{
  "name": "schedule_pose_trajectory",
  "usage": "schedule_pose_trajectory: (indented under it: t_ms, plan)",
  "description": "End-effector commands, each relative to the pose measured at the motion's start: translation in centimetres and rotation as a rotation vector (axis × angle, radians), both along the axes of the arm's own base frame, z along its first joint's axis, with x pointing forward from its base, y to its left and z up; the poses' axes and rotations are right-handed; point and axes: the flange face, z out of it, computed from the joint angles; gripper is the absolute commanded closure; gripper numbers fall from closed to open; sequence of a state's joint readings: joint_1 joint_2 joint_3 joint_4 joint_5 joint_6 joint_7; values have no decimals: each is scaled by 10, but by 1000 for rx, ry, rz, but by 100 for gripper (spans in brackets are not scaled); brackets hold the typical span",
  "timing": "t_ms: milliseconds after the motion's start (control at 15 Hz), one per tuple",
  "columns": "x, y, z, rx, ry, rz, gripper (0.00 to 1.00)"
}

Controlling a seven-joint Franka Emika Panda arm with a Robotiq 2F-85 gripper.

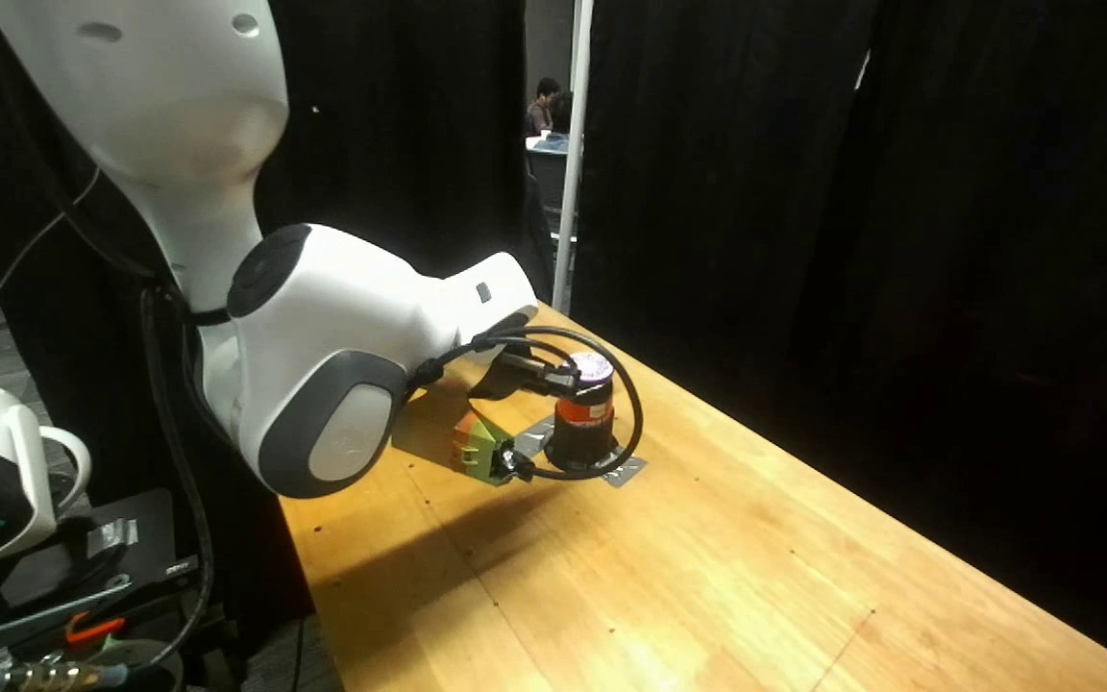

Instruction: Put the elastic around the cup

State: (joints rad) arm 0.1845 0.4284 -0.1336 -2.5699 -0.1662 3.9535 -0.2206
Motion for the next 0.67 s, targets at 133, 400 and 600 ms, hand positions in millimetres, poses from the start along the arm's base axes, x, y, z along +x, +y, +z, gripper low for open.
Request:
schedule_pose_trajectory:
  t_ms: [133,400,600]
  plan:
    - [-11,-2,1,22,-97,11,100]
    - [-13,-3,-2,29,-121,9,100]
    - [-14,-4,-4,28,-146,3,100]
